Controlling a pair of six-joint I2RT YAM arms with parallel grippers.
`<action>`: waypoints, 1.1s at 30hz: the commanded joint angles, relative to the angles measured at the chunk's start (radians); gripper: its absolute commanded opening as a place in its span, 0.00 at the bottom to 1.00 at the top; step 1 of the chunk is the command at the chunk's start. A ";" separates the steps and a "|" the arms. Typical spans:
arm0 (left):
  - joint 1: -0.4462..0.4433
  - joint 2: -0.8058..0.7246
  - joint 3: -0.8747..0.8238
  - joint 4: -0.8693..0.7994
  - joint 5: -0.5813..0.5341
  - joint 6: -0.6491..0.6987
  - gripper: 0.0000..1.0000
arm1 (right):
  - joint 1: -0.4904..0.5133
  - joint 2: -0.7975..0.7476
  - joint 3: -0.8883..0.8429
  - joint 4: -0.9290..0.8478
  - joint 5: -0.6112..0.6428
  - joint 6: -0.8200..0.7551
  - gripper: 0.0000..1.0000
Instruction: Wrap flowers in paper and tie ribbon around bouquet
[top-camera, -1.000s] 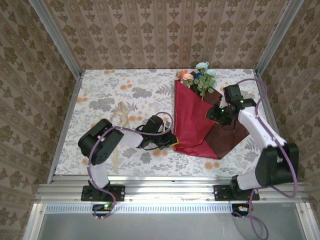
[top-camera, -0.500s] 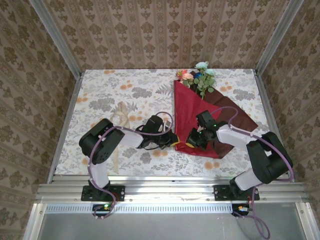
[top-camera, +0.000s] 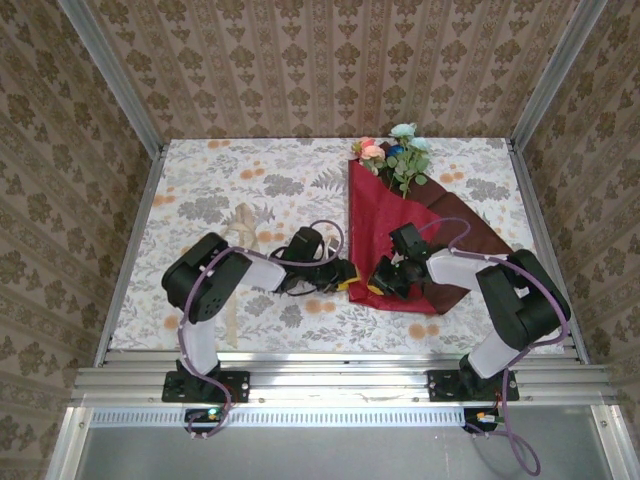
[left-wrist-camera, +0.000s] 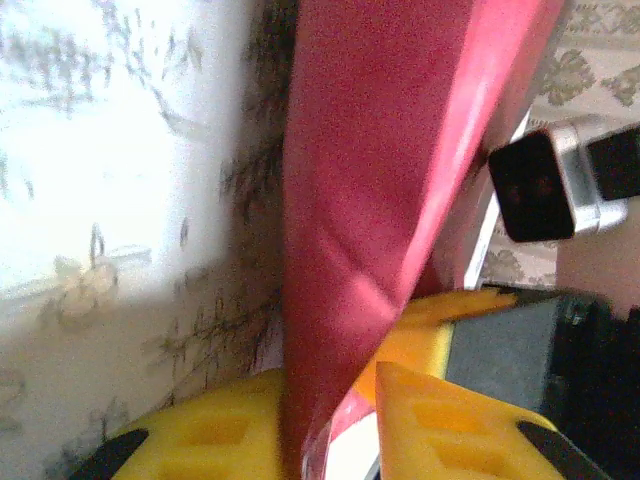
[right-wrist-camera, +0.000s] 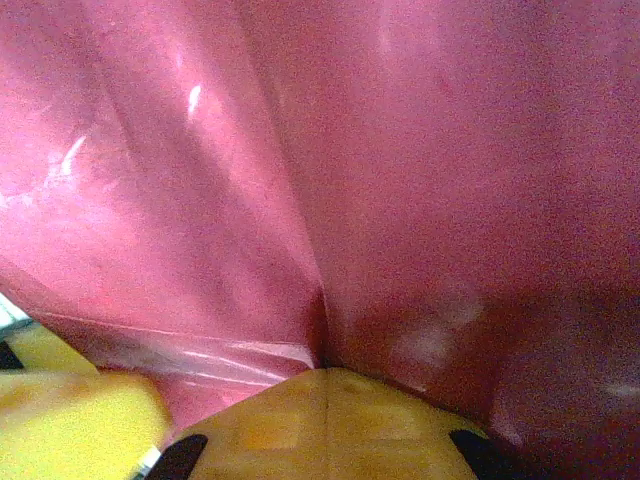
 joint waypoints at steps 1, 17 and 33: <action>0.042 0.068 0.087 -0.008 0.028 0.045 0.30 | 0.002 0.062 -0.040 -0.086 0.038 -0.042 0.01; 0.136 0.194 0.276 -0.053 0.037 0.094 0.21 | -0.012 0.126 0.009 -0.140 0.018 -0.116 0.00; 0.211 0.348 0.501 -0.018 0.040 0.058 0.17 | -0.017 0.176 0.054 -0.185 0.003 -0.170 0.00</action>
